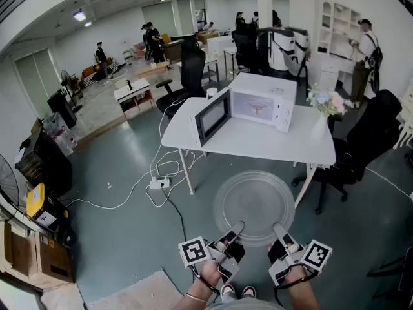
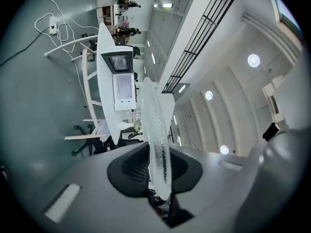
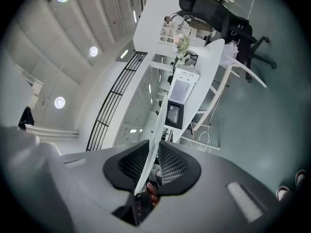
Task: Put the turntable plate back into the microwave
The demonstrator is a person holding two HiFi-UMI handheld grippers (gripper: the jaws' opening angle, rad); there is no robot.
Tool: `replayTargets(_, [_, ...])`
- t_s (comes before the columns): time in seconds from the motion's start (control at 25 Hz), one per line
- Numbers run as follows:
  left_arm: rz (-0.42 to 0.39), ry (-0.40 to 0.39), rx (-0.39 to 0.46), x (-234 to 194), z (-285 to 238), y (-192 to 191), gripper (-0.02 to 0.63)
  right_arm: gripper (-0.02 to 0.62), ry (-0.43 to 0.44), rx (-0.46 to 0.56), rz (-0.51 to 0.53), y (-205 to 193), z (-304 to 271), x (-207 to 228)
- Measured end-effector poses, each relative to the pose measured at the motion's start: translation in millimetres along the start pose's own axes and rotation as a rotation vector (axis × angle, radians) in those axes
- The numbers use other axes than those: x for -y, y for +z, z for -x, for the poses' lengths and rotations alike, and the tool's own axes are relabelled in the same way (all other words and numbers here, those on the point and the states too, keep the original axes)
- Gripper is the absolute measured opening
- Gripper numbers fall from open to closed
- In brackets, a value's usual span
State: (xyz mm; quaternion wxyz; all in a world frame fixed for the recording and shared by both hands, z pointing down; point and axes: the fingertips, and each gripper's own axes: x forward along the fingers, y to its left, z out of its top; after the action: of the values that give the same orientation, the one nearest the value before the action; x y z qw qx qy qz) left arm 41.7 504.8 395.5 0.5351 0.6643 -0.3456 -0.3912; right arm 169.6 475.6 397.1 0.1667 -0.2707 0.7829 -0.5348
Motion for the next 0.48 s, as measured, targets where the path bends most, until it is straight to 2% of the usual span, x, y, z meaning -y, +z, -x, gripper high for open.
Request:
replayTargets(0.24, [0.005, 0.001, 0.0, -2.0, 1.8, -0.2, 0.043, 0.067, -0.022, -0.006, -0.002, -3.5, 0.6, 1.7])
replayTargets(0.48, [0.003, -0.023, -0.006, 2.0, 5.2, 5.5, 0.041, 0.069, 0.003, 0.013, 0.004, -6.3, -3.6, -3.7])
